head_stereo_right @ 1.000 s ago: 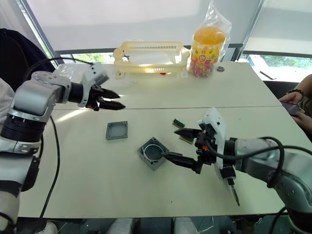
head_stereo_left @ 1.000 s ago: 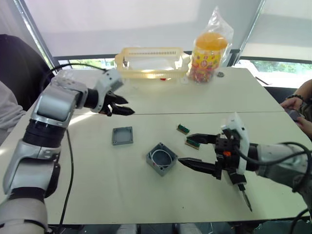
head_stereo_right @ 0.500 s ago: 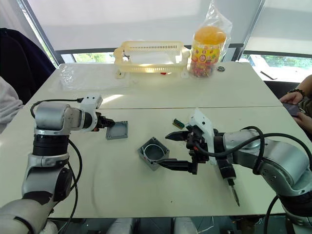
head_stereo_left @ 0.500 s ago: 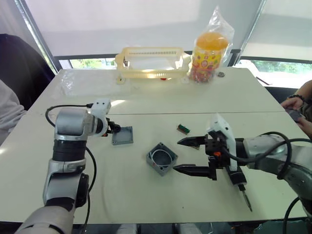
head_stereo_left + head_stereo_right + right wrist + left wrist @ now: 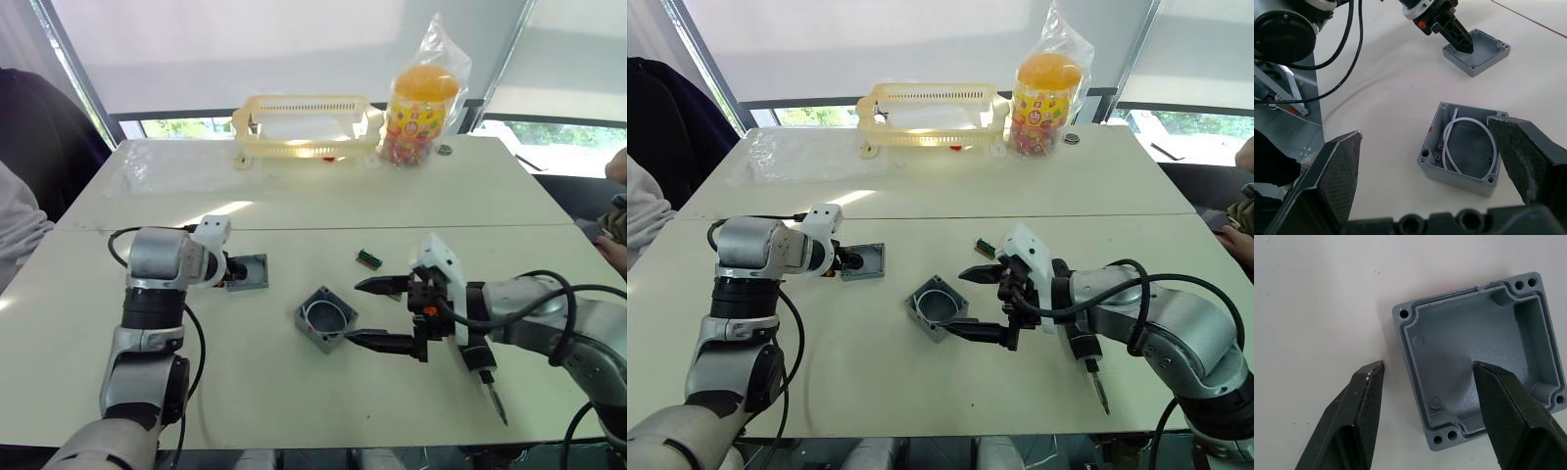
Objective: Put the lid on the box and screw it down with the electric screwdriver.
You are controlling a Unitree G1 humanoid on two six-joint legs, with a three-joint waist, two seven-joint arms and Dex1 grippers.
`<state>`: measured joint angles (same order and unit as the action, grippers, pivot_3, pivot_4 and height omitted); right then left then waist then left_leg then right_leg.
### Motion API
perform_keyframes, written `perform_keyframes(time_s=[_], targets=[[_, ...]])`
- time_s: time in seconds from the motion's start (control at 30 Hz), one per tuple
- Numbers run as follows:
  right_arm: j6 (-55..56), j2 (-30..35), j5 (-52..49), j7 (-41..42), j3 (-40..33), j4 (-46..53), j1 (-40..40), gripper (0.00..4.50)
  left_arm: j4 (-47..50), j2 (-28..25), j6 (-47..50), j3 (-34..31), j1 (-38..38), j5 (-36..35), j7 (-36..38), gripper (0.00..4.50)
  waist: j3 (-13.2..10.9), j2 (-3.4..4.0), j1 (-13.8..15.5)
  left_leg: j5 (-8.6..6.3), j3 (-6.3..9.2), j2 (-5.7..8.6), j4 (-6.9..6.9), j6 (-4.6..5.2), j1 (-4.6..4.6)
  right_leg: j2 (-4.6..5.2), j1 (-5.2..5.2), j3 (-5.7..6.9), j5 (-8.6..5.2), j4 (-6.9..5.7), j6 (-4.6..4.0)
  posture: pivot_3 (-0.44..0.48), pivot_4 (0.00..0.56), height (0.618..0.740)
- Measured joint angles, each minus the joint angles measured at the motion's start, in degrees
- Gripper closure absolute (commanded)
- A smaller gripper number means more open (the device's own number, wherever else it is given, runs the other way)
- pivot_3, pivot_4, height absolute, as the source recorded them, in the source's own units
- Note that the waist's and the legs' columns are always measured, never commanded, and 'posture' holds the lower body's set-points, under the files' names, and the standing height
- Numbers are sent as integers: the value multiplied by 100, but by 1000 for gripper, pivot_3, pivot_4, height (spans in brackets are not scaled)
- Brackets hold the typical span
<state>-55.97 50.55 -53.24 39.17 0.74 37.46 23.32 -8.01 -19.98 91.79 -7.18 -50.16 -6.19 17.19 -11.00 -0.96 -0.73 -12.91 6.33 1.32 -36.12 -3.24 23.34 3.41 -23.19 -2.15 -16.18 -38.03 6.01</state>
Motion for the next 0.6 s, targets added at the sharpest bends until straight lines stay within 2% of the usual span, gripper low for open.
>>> perform_keyframes(time_s=[0.1, 0.17, 0.2, 0.23, 0.5, 0.6], targets=[[-3, -18, -1, -96, -2, 26, -2, 0, -135, 19, -104, -35, -26, -27, -68, 2450, 4, 5, 0, 0, -1, 2, 0, 0, -8, 2, 8, 0, 0, 0, 0, 0, 150, 740], [-4, -33, -1, -149, -2, 51, -8, 0, -232, 28, -203, -60, -32, -40, -112, 3408, 8, 10, 7, 0, 0, 3, 0, -1, -9, 3, 11, 0, 0, -1, 0, 0, 150, 740], [-4, -34, -1, -168, -2, 58, -9, 0, -245, 44, -242, -67, -32, -68, -116, 4050, 9, 9, 15, 1, 0, 4, -1, -2, -8, 4, 11, 0, 0, 0, 0, 0, 150, 740], [-4, -34, -2, -175, -3, 59, -9, 0, -254, 54, -258, -70, -43, -63, -137, 4462, 10, 9, 17, 1, 0, 7, -2, -2, -10, 7, 14, 1, 0, -1, 1, 0, 150, 740], [-4, -26, -3, -185, -59, 60, -113, 0, -40, 52, -573, -90, 236, -162, -135, 4462, 15, 15, 17, 2, 0, 14, 2, -3, -35, 17, 41, 0, -1, 2, 4, 0, 150, 740], [-25, -208, -190, -309, -255, -49, -97, 0, 213, -94, -1464, -22, 714, -295, 162, 4462, 14, 14, 12, 1, 0, 10, 6, -4, -48, 16, 53, 0, -1, 6, 3, 0, 150, 740]])
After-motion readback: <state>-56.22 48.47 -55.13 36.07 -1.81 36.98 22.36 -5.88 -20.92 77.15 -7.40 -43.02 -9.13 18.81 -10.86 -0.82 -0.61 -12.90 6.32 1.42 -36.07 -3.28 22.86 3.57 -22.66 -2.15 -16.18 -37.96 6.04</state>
